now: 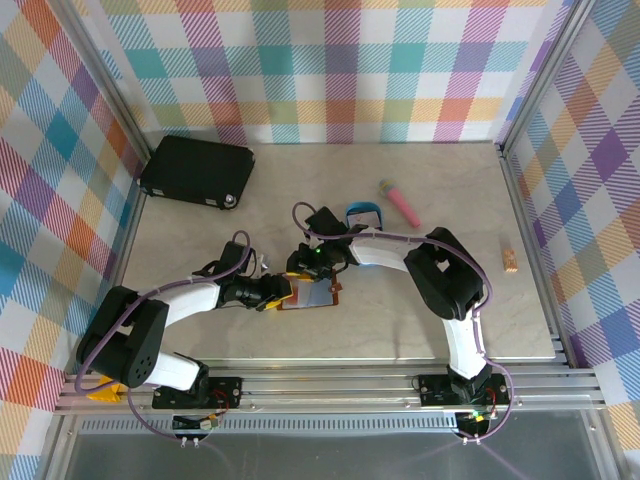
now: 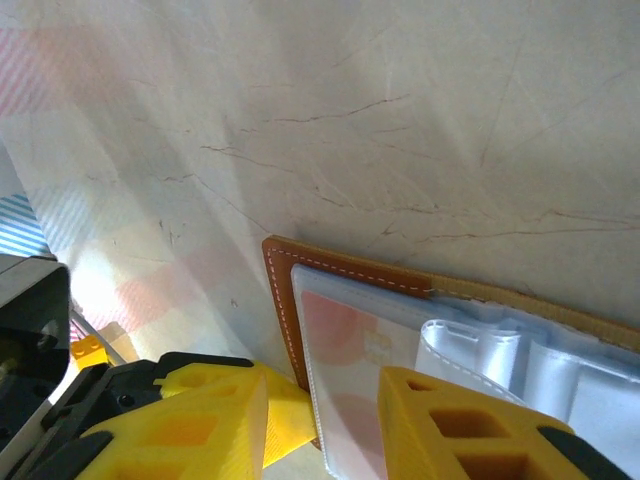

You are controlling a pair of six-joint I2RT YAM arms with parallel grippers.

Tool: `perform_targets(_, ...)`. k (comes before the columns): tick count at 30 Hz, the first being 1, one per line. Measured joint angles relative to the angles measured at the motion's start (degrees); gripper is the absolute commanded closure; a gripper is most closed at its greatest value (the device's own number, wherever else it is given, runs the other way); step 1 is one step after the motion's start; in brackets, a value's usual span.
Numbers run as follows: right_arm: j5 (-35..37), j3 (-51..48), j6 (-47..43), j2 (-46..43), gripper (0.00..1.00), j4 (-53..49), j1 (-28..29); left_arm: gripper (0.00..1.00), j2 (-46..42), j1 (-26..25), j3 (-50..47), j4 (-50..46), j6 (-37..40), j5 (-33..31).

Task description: Put the credit cards into the card holder

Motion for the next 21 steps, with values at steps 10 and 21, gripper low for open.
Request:
perform_targets(10, 0.2, 0.0, 0.0, 1.2, 0.66, -0.1, 0.0, 0.45, -2.2, 0.0, 0.6, -1.4, 1.1, -0.2)
perform_targets(21, 1.4, 1.4, -0.1, 1.8, 0.66, -1.8, 0.7, 0.45, -6.0, 0.0, 0.9, -2.5, 0.0, 0.4)
